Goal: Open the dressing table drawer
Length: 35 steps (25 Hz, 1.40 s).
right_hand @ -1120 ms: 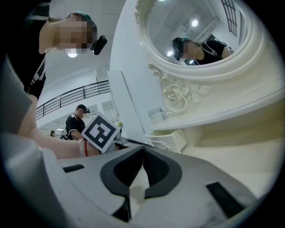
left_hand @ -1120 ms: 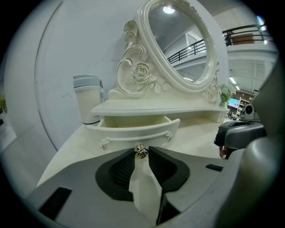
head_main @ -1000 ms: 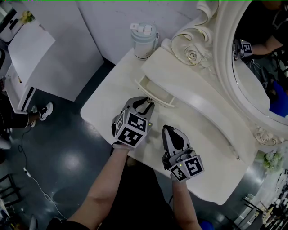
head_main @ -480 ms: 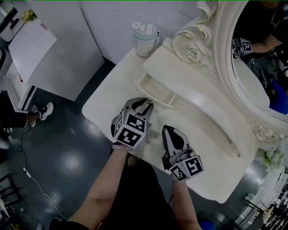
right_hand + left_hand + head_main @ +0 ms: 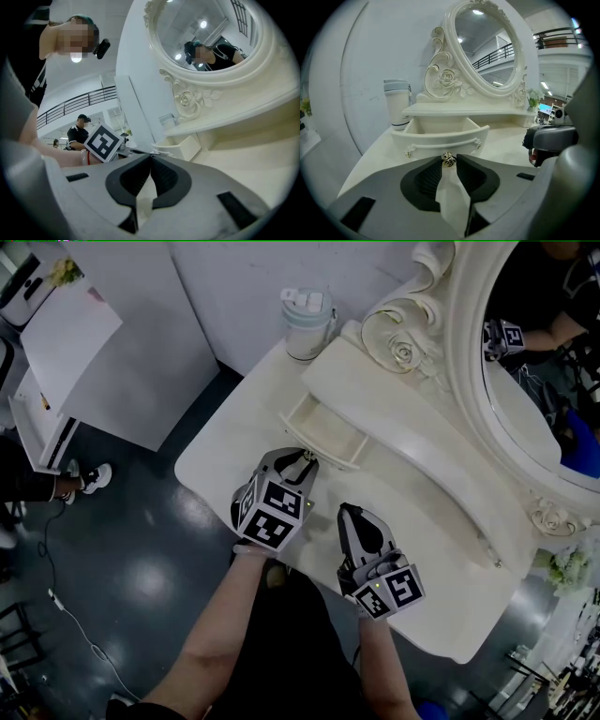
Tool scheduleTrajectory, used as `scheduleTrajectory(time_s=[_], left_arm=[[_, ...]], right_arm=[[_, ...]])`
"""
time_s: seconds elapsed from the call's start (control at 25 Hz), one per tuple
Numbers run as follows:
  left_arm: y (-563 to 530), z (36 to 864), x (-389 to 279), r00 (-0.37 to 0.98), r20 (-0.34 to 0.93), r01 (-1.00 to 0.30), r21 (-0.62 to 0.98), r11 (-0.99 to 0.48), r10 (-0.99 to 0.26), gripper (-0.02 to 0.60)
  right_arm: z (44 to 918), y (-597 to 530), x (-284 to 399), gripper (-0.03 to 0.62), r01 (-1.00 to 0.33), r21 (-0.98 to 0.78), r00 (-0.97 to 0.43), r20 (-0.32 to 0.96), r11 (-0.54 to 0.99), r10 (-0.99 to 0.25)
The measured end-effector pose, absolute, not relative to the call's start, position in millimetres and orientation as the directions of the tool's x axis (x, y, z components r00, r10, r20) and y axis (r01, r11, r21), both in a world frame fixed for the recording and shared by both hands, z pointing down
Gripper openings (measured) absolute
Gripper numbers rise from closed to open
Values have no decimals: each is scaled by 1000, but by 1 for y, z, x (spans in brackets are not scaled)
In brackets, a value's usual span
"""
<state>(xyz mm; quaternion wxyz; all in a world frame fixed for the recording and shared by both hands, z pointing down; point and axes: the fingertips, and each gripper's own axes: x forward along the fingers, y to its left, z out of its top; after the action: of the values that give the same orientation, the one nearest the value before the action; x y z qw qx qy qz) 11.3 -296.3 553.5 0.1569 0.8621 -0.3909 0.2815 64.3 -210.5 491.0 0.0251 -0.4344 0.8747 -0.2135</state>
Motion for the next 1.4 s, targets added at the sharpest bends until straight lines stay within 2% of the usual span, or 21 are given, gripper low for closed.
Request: scheduleTrajectory(time_s=[0.72,1.0,1.04,1.2,1.4], left_arm=[[-292,547,7,518,600,-766,9,-643,-609,115],[-287,528,9,539,534,-767,-9,-642,-651,118],[-286,525,8,546,525,-767,0,-641,-653,108],[-282,511,1,556,483,-783,33,-621,-676,2],[-275,484,-3,597,403,-781,95,-617,-694,1]], right_arm=[[488,-202,64,6,-744,-408,-622,134,528,-772],[479,-200,67,6,-749,-403,-612,117,526,-782],[477,-199,68,6,-751,-400,-610,115,526,-784],[466,-194,70,6,-757,-374,-608,107,535,-787],[447,-189,72,5,-766,-331,-608,94,552,-788]])
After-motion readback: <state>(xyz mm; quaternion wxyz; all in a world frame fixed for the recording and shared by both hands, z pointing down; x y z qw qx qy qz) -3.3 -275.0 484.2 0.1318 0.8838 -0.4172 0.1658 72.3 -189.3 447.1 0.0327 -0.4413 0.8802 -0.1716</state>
